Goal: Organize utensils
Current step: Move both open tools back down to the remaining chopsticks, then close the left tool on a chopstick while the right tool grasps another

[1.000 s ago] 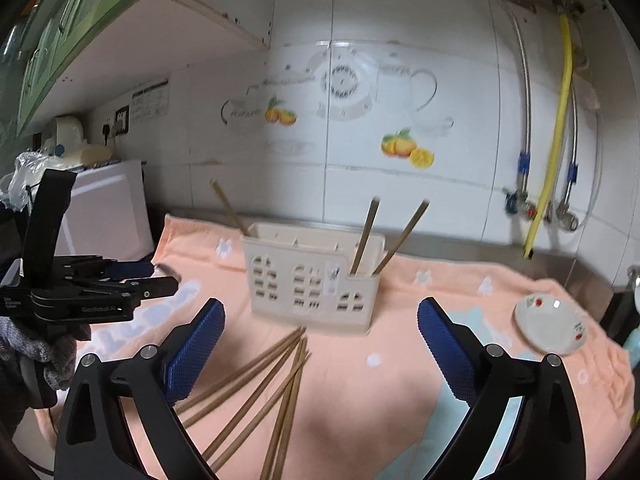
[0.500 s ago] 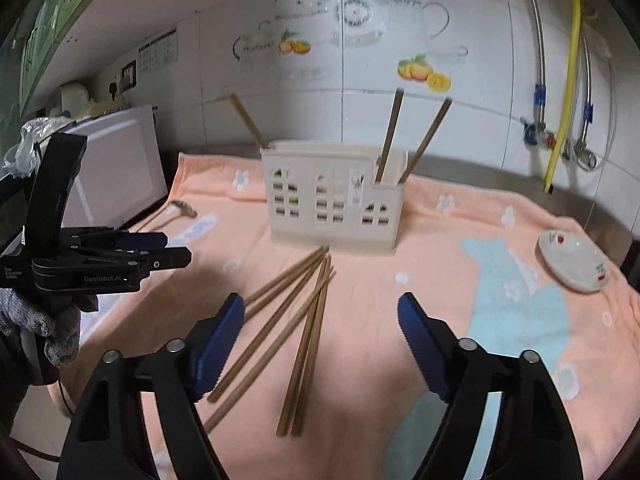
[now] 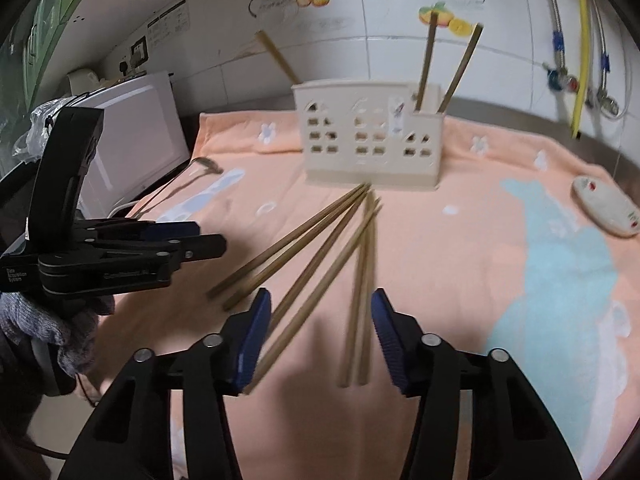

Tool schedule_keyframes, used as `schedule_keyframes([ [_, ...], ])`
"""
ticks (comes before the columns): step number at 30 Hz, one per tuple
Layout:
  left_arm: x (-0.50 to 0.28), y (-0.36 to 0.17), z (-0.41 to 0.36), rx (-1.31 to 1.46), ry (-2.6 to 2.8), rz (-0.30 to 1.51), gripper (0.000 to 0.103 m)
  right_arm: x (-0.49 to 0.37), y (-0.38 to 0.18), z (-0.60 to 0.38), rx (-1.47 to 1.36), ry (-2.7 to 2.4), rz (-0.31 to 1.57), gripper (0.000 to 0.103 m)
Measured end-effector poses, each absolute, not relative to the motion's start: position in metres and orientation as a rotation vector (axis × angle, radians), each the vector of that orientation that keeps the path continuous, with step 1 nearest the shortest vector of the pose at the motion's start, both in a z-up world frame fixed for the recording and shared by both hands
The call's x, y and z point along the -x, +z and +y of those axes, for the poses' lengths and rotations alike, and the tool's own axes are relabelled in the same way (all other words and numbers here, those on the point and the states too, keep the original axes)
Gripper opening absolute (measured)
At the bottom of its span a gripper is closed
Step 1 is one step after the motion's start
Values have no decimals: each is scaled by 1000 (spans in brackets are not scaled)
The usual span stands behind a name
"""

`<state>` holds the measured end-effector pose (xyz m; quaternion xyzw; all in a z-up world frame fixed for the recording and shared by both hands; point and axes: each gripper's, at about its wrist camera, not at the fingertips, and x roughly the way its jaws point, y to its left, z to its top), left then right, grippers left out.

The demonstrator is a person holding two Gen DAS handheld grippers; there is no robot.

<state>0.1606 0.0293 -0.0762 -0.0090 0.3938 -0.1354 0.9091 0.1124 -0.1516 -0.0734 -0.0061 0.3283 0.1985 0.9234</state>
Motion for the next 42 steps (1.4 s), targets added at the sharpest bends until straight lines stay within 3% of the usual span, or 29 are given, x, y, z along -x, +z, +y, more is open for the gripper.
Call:
schedule_keyframes([
  [17,-156,-82,43,57,-296,798,47,-124,-102,-125,-46,352,793,13],
  [42,-154,-86,41,57,-326,798,47,-133,-108,-114,-73,253,844,11],
])
